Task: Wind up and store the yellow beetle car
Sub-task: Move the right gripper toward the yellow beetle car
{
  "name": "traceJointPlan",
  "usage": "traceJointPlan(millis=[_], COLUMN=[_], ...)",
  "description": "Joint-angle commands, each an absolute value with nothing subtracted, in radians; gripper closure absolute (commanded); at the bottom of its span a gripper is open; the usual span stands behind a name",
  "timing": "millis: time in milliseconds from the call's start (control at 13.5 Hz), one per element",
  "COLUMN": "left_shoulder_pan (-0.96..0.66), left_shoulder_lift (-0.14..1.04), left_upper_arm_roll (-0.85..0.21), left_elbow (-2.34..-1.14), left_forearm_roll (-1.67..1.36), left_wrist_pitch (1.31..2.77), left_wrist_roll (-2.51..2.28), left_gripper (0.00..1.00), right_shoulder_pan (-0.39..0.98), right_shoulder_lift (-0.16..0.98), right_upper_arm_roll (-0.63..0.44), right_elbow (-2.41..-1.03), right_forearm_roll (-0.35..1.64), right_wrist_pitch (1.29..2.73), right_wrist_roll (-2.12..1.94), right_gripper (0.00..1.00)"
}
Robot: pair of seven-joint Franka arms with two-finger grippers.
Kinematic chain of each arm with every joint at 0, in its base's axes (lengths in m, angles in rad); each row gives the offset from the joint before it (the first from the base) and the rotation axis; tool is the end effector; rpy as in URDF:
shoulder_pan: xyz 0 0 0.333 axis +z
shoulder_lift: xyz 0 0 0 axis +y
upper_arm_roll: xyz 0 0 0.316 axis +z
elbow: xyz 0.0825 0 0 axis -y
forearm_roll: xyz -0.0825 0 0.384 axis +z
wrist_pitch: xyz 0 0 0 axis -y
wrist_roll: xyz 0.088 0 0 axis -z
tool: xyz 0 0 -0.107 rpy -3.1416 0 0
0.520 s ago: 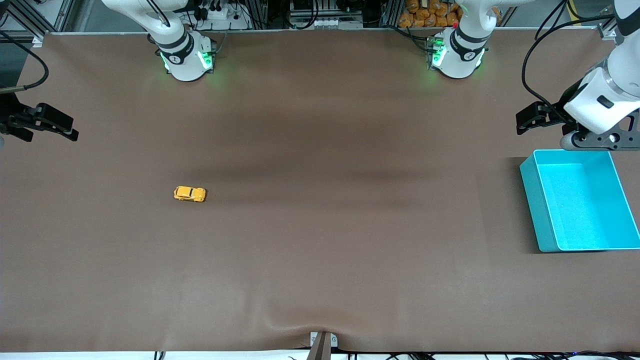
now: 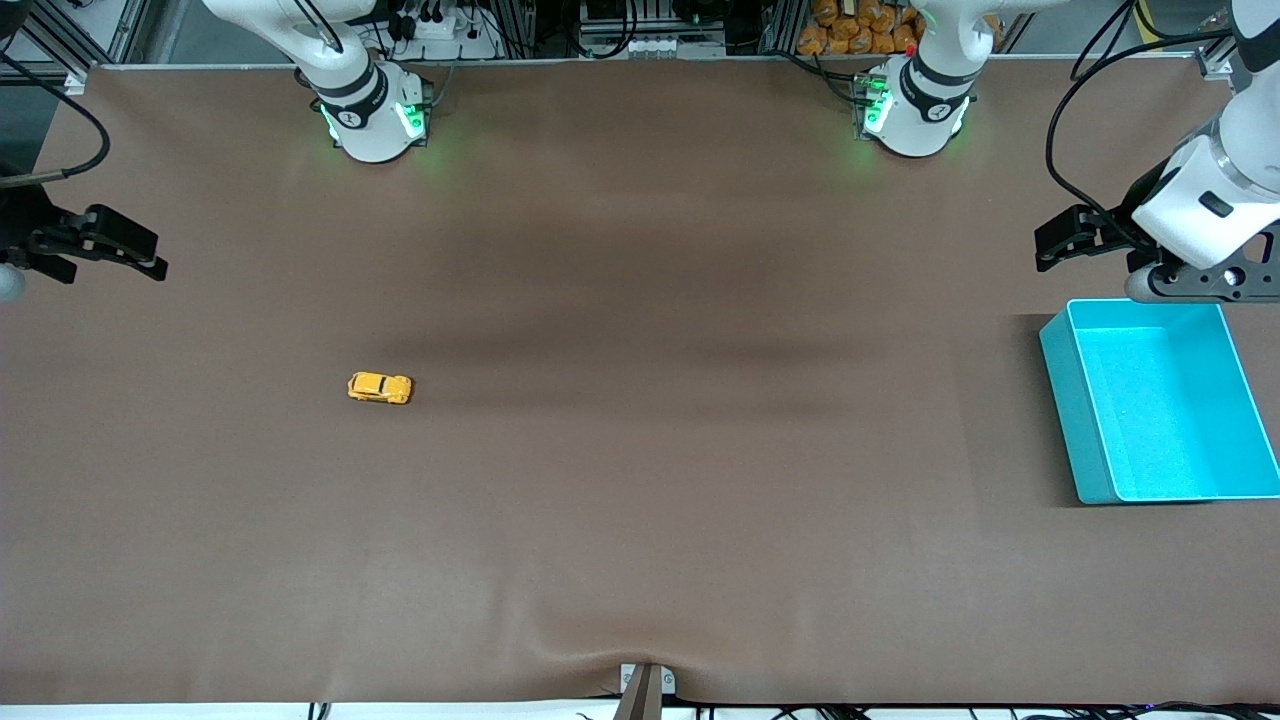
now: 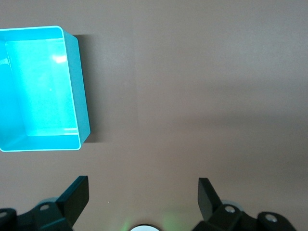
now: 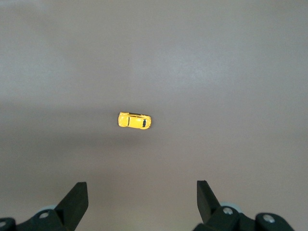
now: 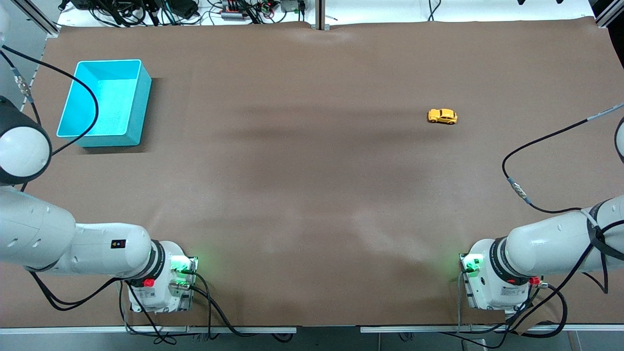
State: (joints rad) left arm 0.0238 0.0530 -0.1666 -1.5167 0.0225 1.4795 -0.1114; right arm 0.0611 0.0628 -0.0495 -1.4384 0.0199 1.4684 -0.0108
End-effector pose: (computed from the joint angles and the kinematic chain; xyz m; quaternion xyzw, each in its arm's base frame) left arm 0.5559 -0.0747 0.6130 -0.9989 0.0152 0.0435 0.0125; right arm 0.5638 0.0099 0.6424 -0.9998 -0.0121 0.0164 0.0083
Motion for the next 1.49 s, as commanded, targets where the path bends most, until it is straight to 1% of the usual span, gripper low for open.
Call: traceJointPlan(millis=[0, 297, 446, 595, 743, 1412], left_shoulder_pan=[0.026, 0.023, 0.02, 0.017, 0.018, 0.015], left_shoulder_lift=[0.06, 0.06, 0.061, 0.061, 0.061, 0.069], left_upper_arm_roll=[-0.17, -0.17, -0.17, -0.17, -0.17, -0.175], left_elbow=[-1.502, -1.502, -1.502, -1.503, -1.505, -1.508], left_forearm_roll=[0.048, 0.048, 0.048, 0.048, 0.048, 0.046], left_wrist_pitch=[1.483, 1.483, 1.483, 1.483, 1.483, 1.486], left_wrist_roll=[-0.092, -0.092, -0.094, -0.094, -0.094, -0.094], left_gripper=[0.0, 0.0, 0.0, 0.0, 0.0, 0.0], right_shoulder_pan=[0.084, 0.118, 0.12, 0.12, 0.12, 0.181], right_shoulder_lift=[0.071, 0.072, 0.074, 0.086, 0.086, 0.1], right_upper_arm_roll=[-0.054, -0.054, -0.054, -0.054, -0.054, -0.054], right_elbow=[-1.436, -1.482, -1.549, -1.639, -1.759, -2.058], right_forearm_roll=[0.021, 0.014, 0.014, 0.014, 0.014, -0.006], right_wrist_pitch=[1.457, 1.48, 1.523, 1.615, 1.748, 2.11], right_wrist_roll=[-0.009, -0.101, -0.199, -0.346, -0.481, -0.885], right_gripper=[0.0, 0.0, 0.0, 0.0, 0.0, 0.0])
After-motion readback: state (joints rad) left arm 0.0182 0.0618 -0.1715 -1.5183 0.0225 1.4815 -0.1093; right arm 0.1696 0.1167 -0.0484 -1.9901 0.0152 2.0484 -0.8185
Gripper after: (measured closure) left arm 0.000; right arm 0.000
